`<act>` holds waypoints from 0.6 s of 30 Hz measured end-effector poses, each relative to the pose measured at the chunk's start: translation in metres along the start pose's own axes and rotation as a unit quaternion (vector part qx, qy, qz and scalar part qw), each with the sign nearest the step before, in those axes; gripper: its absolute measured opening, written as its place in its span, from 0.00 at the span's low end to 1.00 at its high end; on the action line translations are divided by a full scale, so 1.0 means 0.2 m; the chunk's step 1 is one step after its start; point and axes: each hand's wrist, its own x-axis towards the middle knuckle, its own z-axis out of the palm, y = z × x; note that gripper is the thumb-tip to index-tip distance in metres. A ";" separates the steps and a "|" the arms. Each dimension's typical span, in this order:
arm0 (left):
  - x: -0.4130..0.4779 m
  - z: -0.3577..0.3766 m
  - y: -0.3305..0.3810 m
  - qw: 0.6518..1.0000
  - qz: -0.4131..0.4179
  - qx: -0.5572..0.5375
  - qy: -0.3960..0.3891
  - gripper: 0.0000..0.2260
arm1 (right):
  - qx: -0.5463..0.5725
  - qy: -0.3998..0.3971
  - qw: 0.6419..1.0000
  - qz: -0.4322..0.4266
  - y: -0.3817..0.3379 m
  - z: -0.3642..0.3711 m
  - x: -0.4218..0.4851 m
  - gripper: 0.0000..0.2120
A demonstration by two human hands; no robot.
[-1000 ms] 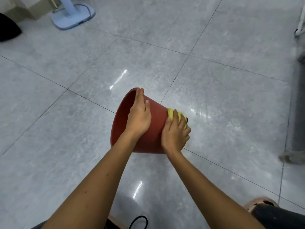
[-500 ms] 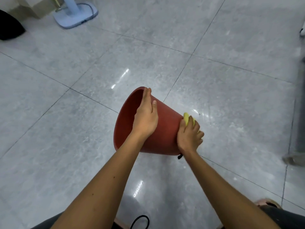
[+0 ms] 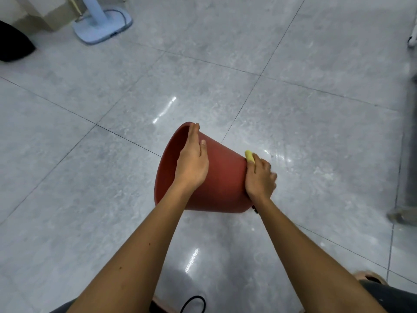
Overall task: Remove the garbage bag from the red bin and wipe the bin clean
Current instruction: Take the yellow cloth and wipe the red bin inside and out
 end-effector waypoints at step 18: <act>-0.01 -0.03 -0.06 0.999 -0.019 0.030 0.040 0.22 | -0.046 0.013 0.999 0.005 0.03 0.02 -0.09 0.22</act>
